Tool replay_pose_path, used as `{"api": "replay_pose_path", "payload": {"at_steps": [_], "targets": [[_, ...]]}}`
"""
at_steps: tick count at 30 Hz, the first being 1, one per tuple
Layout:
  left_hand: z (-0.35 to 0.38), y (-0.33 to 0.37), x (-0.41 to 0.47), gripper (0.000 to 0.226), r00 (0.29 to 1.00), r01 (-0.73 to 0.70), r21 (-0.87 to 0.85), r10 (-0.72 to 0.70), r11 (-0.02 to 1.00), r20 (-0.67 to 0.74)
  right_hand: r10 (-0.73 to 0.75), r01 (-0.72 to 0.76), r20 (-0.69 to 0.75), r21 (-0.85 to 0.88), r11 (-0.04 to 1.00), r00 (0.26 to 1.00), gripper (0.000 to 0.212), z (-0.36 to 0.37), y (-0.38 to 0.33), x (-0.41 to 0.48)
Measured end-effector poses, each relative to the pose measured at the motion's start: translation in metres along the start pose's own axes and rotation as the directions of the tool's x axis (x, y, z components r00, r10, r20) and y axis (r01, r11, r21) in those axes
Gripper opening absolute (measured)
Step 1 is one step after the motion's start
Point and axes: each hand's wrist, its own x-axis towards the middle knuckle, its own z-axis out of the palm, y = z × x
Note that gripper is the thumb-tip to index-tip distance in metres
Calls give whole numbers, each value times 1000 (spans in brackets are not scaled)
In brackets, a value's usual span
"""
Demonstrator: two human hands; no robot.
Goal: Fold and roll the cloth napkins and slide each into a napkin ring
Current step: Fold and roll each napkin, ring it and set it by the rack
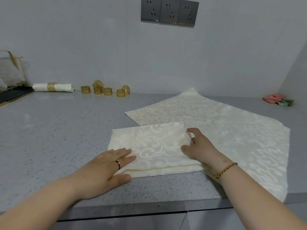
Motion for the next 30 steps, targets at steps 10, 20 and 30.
{"api": "replay_pose_path", "payload": {"at_steps": [10,20,30], "targets": [[9,1,-8,65,879,-68,125,119,990,-462,-85,26,-43,-735,677,995,71,8,-35,-3],[12,-2,-8,67,868,-93,112,136,989,-478,-249,362,275,-520,774,929,61,90,-69,27],[16,-10,-3,69,854,-133,239,234,962,-464,-21,97,136,-579,809,991,60,21,-3,34]]}}
